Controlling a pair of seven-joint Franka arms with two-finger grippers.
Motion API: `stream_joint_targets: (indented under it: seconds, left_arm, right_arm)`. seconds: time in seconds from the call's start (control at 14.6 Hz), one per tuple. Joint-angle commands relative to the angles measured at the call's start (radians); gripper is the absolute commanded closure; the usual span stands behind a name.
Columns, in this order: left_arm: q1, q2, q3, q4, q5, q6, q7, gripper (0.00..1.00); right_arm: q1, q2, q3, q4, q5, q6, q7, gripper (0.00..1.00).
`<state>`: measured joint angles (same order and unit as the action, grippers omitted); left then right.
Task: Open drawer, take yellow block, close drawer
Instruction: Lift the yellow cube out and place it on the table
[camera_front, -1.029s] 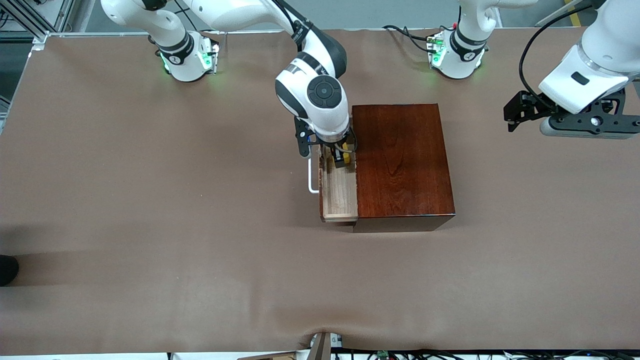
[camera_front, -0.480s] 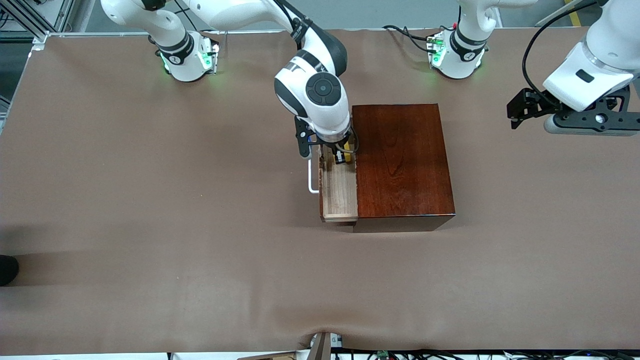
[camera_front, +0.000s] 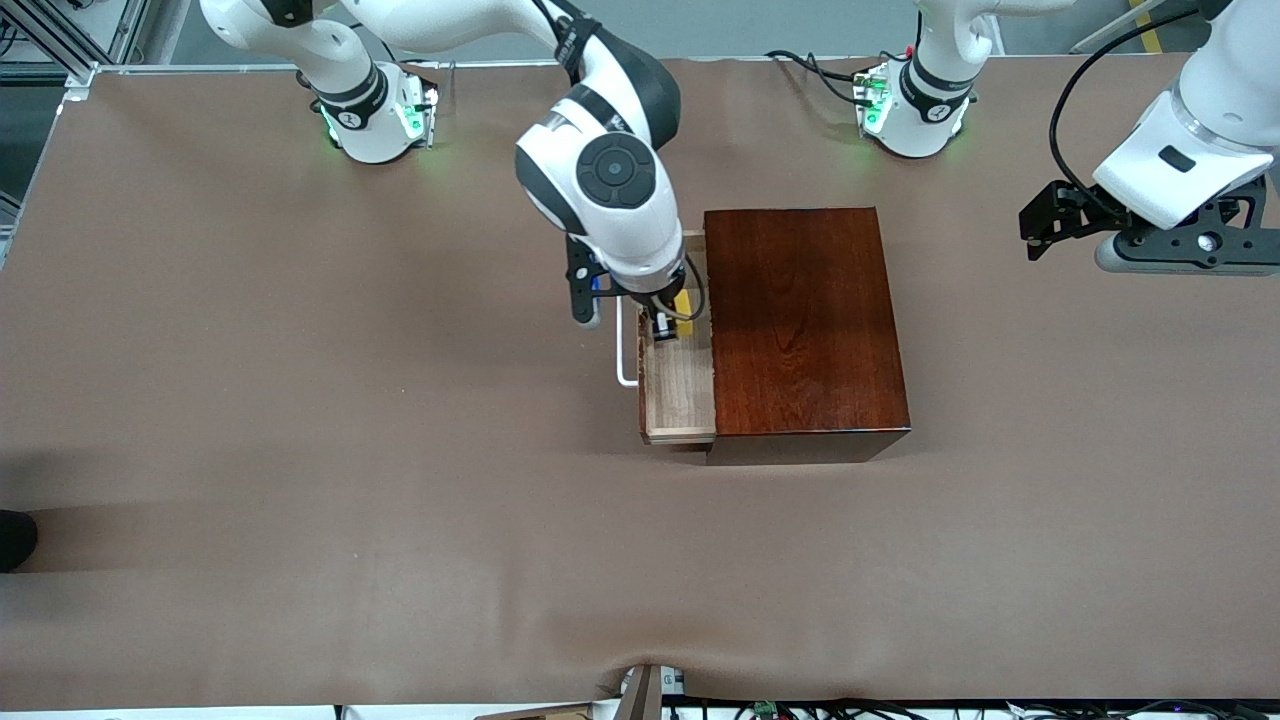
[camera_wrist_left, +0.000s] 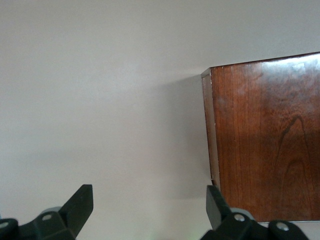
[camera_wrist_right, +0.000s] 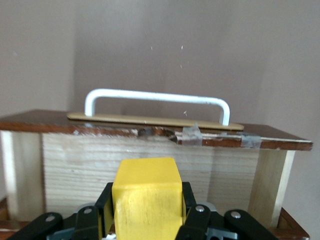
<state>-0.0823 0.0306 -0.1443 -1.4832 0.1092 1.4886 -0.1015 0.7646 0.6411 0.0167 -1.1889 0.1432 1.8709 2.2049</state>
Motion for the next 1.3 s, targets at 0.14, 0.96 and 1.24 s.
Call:
stream_joint_targets:
  seconds: [0.14,0.96,1.24]
  left_arm:
    - [0.004,-0.009,-0.011,-0.017,-0.091,0.009,-0.003,0.0]
    - [-0.056,0.126,-0.277,0.018,-0.075,0.077,-0.409,0.0]
    - [-0.206,0.233,-0.279,0.04,-0.06,0.18,-0.747,0.0]
  right_arm:
    - [-0.063,-0.035,0.005,0.031,0.013,-0.088,-0.177,1.0]
    - [-0.335,-0.069,-0.006,-0.067,-0.065,-0.211,-0.932,1.0]
    - [-0.468,-0.087,-0.008,-0.083,-0.068,-0.265,-1.247,1.0]
